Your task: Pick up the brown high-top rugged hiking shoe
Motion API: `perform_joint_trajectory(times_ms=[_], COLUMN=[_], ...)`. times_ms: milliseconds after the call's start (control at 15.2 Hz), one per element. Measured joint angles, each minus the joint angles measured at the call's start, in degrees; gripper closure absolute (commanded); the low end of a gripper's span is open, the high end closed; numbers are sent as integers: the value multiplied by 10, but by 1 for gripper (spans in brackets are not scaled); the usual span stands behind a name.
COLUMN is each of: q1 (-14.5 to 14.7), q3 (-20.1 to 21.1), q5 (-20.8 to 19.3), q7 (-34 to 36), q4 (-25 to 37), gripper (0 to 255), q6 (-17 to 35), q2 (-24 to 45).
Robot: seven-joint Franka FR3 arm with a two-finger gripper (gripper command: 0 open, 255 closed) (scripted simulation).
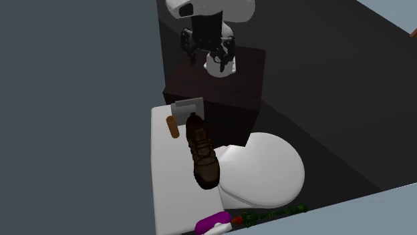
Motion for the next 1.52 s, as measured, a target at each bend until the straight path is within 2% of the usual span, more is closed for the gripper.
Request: perform_joint_trajectory(times_ms=[528,924,1452,1518], q1=[-4,7,14,14], q3=[-2,-8,-5,-5], q5=[74,156,203,206], q7=[56,65,35,32], q4=[-15,10,10,9], gripper=[0,0,0,255], q6=[200,333,407,410], q2=[150,279,349,352])
